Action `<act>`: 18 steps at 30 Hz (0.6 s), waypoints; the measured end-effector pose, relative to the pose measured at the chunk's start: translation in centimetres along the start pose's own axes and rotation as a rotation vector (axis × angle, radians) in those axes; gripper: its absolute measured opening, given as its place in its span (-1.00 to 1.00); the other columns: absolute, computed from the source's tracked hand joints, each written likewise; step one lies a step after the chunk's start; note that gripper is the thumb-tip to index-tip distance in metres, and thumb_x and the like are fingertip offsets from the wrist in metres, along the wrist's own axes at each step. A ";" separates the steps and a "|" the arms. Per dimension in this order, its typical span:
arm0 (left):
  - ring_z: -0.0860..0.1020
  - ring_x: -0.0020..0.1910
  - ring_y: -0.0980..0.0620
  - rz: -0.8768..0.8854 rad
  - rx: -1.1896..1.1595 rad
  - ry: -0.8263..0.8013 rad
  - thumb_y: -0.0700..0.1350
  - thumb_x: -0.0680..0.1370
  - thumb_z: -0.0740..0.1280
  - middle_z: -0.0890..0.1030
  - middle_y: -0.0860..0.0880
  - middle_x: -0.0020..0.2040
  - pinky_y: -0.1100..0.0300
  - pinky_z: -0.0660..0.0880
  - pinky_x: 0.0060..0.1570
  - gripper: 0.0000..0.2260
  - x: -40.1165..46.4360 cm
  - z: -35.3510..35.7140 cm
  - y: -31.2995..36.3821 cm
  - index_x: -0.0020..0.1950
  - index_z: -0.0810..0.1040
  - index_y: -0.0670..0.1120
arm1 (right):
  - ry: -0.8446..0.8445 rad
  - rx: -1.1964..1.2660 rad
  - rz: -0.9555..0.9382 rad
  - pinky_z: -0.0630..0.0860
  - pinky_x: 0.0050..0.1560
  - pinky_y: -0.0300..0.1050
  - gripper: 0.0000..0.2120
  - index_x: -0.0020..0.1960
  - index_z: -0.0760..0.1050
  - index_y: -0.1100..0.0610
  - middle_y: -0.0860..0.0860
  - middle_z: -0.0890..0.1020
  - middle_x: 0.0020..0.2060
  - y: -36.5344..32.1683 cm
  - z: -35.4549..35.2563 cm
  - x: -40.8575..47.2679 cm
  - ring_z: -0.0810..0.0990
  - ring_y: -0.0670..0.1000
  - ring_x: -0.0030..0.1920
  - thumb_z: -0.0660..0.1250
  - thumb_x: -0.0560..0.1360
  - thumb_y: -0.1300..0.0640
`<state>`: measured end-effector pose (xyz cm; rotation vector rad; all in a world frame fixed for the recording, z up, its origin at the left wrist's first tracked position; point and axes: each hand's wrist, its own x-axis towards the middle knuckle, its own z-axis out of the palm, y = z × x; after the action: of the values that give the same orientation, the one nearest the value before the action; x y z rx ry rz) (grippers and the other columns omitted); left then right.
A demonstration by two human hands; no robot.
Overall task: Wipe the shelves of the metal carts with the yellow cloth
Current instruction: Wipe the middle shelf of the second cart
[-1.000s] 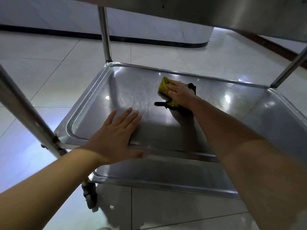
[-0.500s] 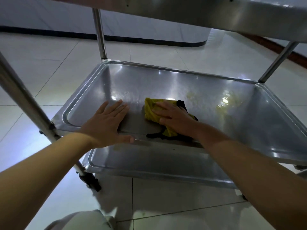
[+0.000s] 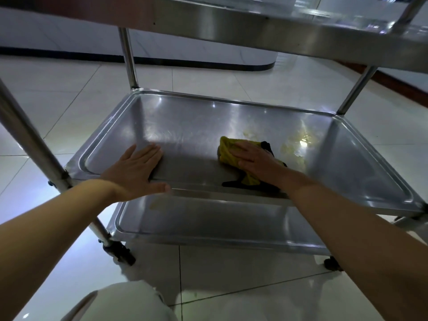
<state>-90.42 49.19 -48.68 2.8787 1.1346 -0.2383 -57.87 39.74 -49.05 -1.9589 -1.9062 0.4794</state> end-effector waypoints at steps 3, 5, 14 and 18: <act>-0.36 0.36 0.24 0.006 0.007 -0.010 0.61 0.03 -0.50 -0.31 0.03 0.50 0.16 -0.38 0.40 0.20 -0.3 -0.3 -0.4 0.54 -0.29 -0.05 | 0.005 -0.088 0.007 0.04 0.48 0.04 -0.58 0.46 0.31 -0.09 -0.07 0.20 0.51 -1.1 0.8 -0.5 0.11 0.00 0.51 0.18 0.61 0.07; -0.37 0.36 0.24 0.008 -0.009 -0.022 0.60 0.03 -0.53 -0.37 0.07 0.42 0.21 -0.41 0.37 0.19 -0.7 -0.4 -0.7 0.53 -0.31 -0.04 | -0.017 -0.083 -0.018 -0.01 0.49 0.06 -0.58 0.46 0.29 -0.13 -0.11 0.17 0.52 -2.1 1.3 -1.2 0.06 -0.03 0.53 0.16 0.62 0.05; -0.37 0.37 0.22 0.031 -0.085 0.073 0.50 0.15 -0.52 -0.33 0.03 0.48 0.21 -0.38 0.38 0.07 0.9 -1.1 3.0 0.53 -0.27 -0.07 | -0.172 -0.122 -0.088 -0.17 0.51 0.02 -0.58 0.49 0.19 -0.19 -0.18 0.02 0.55 -6.8 3.1 -3.0 -0.12 -0.10 0.53 0.10 0.64 -0.02; -0.38 0.40 0.18 0.060 -0.143 0.163 0.46 0.15 -0.64 -0.36 0.06 0.41 0.14 -0.38 0.41 -0.01 3.9 0.1 6.1 0.46 -0.37 -0.06 | -0.151 -0.054 -0.138 -0.09 0.53 0.05 -0.60 0.47 0.24 -0.13 -0.13 0.10 0.54 -5.2 2.1 -2.6 -0.02 -0.06 0.54 0.13 0.64 -0.01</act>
<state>-83.49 47.39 -49.57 2.8414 1.0378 0.0789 -63.52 37.34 -48.37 -1.8543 -2.1520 0.5554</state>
